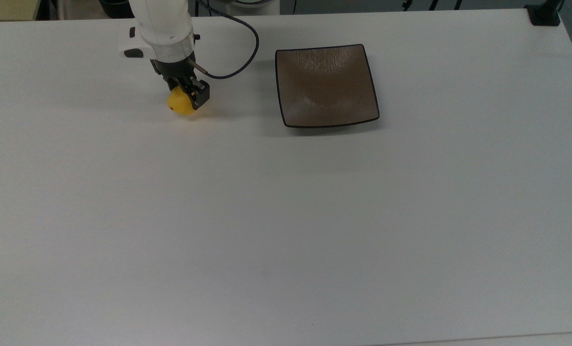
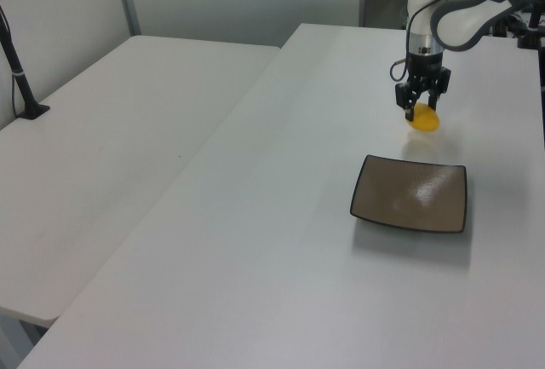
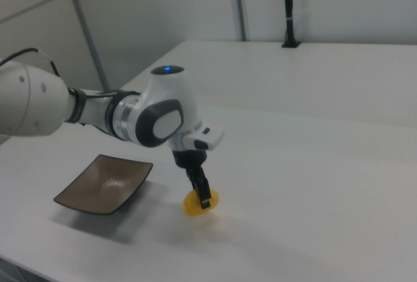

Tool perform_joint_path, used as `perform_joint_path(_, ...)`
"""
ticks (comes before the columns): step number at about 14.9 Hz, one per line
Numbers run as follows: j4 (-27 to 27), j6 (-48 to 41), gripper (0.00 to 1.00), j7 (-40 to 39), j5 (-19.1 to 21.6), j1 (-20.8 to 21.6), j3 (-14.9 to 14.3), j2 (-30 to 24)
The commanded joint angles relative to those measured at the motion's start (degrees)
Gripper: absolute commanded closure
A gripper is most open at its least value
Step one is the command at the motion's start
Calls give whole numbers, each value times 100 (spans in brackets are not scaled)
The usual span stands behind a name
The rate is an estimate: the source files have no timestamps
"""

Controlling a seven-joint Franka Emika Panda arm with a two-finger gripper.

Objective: Put potatoes on a ceramic plate
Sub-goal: 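Lift the yellow potato and carry it over the brown square plate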

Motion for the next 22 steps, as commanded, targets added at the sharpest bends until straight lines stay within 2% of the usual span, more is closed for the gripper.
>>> perform_joint_path(1, 202, -522, 64, 141, 76, 65, 4, -384)
perform_joint_path(5, 291, -1285, 64, 132, 471, 398, 74, -789)
perform_joint_path(8, 641, -1709, 60, 184, 1050, 741, 460, -763)
perform_joint_path(10, 756, -1718, 60, 185, 1263, 838, 619, -737)
perform_joint_path(12, 774, -1640, 60, 193, 1342, 926, 882, -693)
perform_joint_path(15, 853, -1622, 59, 421, 1395, 988, 1111, -412)
perform_joint_path(22, 862, -1086, 48, 764, 1378, 1295, 1156, 18)
